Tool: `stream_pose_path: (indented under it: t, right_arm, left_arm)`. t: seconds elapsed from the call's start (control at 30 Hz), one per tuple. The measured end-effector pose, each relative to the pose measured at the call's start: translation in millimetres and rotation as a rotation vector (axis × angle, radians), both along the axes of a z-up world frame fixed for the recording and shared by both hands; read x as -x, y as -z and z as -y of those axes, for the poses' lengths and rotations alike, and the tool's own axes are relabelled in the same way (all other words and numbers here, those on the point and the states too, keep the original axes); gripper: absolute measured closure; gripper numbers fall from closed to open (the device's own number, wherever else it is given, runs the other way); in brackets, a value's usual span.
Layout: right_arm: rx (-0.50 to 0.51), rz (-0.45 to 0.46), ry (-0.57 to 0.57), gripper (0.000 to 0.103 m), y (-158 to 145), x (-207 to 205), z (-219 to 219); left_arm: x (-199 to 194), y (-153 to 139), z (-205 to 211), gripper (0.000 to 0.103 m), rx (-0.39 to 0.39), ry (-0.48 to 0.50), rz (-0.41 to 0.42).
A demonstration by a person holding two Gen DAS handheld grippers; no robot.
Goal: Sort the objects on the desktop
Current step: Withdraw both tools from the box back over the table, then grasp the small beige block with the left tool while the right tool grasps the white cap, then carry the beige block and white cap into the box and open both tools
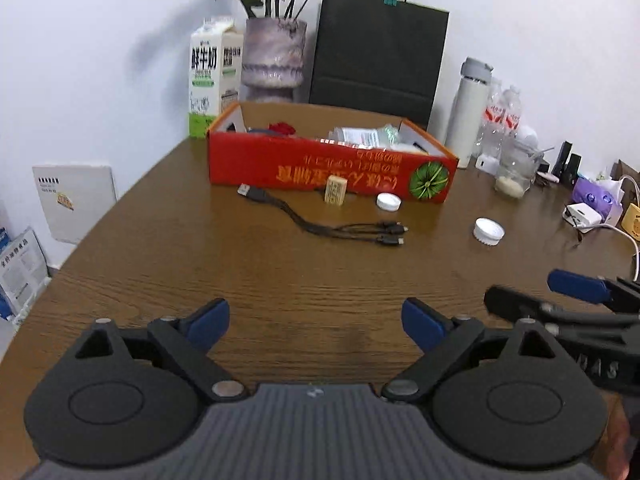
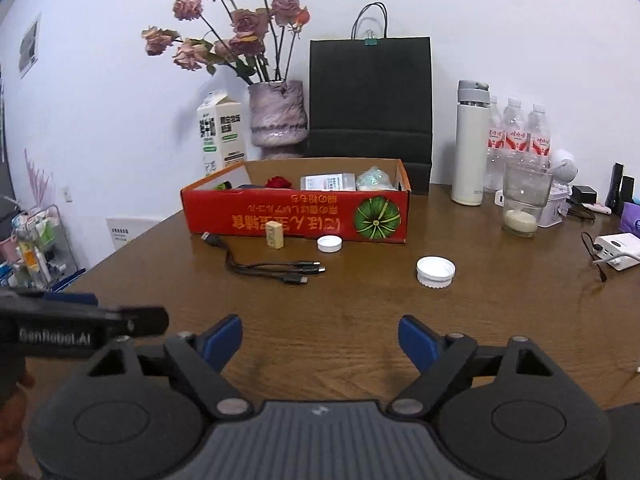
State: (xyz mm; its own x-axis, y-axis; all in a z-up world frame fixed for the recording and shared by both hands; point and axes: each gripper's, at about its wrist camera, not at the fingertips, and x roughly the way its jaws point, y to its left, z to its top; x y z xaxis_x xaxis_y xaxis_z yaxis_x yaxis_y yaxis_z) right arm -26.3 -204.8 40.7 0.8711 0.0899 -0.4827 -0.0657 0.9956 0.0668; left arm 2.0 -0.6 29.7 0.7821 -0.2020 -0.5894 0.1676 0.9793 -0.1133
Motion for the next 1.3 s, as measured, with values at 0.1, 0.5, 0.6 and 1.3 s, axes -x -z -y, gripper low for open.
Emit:
stream_pose_path:
  t: [0.1,0.5,0.6,1.3]
  right_arm:
    - [-0.012,-0.021,0.009,0.028,-1,-25,3]
    - [-0.011,-0.163,-0.046,0.042,20,-188,5]
    - [0.024,-0.166,-0.044,0.048,26,-205,3]
    - [-0.088,-0.006,-0.022,0.076,-18,-181,15]
  left_arm:
    - [-21,1,-3,0.025,0.006,-0.003,-0.024]
    - [-191,0,39,0.034,-0.039,0.28,-0.078]
    - [-210,8,46,0.041,-0.066,0.278,-0.078]
    - [-191,-35,18,0.081,0.132,0.275,0.114]
